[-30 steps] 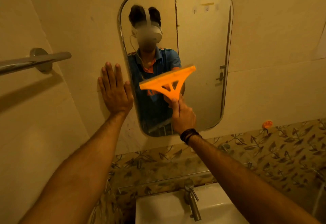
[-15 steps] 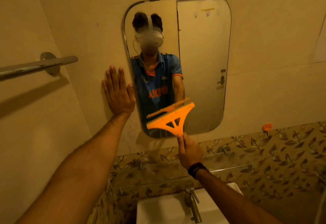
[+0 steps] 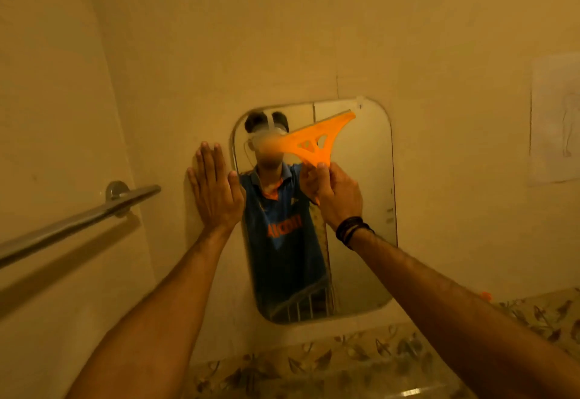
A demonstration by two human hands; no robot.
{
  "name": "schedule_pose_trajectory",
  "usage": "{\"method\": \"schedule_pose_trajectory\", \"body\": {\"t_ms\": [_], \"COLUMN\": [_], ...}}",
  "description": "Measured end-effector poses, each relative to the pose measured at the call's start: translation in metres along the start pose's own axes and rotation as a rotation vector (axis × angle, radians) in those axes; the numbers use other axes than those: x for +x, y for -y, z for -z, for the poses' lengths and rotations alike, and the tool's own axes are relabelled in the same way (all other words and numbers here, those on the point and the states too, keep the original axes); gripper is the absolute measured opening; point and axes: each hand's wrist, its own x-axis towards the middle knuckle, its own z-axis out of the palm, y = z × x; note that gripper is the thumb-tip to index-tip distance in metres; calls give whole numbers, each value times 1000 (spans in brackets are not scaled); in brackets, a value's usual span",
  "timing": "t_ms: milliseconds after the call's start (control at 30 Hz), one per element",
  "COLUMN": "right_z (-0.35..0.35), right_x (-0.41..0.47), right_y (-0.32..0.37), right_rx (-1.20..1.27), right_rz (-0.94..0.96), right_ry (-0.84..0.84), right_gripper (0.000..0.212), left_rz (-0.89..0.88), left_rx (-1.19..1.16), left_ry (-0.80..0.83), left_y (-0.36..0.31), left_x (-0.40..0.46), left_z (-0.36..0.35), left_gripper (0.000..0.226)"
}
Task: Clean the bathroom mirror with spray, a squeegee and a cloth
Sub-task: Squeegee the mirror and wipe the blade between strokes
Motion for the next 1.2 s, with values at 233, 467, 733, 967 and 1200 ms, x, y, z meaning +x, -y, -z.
{"method": "schedule_pose_trajectory", "body": {"t_ms": [233, 467, 733, 967, 1200], "right_z": [-5, -13, -25, -19, -8], "right_x": [49, 69, 17, -79, -55], "right_y": [26, 28, -23, -77, -45], "right_rx": [68, 20, -11, -105, -15], "right_rz": [-7, -4, -32, -115, -75], "right_ry": [-95, -57, 2, 140, 73], "right_gripper": [45, 46, 45, 59, 52], "left_rz": [20, 7, -11, -3, -8], "left_rx": [77, 115, 98, 56, 73], "left_ry": [-55, -89, -81, -81, -69], "left_y": [-2, 2, 6, 5, 8], "left_x": [15, 11, 8, 8, 8], "left_z": [-13, -18, -21, -22, -22], "left_gripper": [61, 61, 61, 60, 62]}}
